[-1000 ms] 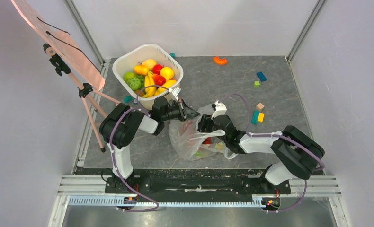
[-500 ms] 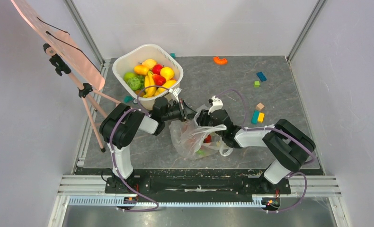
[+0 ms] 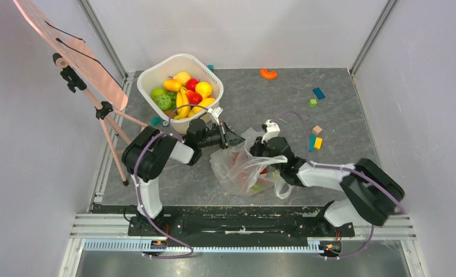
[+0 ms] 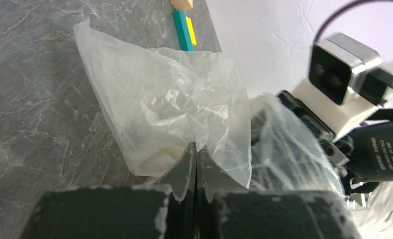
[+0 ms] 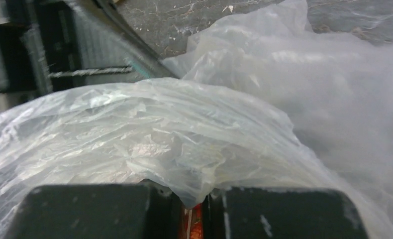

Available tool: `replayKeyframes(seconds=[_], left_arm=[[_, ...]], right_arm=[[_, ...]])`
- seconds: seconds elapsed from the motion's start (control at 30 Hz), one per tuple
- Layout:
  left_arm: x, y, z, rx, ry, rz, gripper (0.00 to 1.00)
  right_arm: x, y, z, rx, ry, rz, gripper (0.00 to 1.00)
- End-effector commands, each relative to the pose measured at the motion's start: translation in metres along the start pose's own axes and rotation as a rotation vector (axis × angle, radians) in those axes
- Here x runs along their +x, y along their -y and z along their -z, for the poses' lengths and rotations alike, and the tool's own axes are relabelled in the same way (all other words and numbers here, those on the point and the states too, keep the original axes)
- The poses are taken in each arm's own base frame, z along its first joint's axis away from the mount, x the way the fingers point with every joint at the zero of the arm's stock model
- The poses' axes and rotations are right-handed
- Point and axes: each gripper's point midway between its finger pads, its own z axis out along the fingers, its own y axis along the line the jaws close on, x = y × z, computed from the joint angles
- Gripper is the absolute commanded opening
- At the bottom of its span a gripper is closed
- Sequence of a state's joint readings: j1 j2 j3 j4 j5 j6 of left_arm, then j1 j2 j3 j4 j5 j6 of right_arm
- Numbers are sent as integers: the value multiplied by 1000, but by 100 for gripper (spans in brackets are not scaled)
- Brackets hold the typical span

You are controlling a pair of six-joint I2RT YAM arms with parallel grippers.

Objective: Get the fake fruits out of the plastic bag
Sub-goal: Take out the fake fruit from the plastic bag.

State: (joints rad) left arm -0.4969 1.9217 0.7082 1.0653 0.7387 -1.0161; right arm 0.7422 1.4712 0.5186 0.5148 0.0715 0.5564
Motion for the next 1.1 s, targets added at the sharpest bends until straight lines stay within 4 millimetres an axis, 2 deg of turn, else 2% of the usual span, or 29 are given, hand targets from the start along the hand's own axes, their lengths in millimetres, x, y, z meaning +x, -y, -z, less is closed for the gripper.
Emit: replayKeyframes(seconds=[0.0,0.17,0.3,0.6,0.73,1.07], left_arm=[[-8,-7,5,-25,37,19,2],[-12,-10,12,-42,63,22,2],[-14,-12,16,-52,69,23,2],[-21,-13,25,-61,88,21,2],[-21,-16,27,-72,87,20,2],[-22,-16,28,-87,84,11,2]], right_arm=[[-30,-4,35,-23,115,58,0],[-22,3,72,-34,123,75,0],[-18,6,92,-41,111,107,1],[-32,27,134,68,180,99,4],[-50,29,152,100,233,95,4],[-113,18,207,141,393,86,3]])
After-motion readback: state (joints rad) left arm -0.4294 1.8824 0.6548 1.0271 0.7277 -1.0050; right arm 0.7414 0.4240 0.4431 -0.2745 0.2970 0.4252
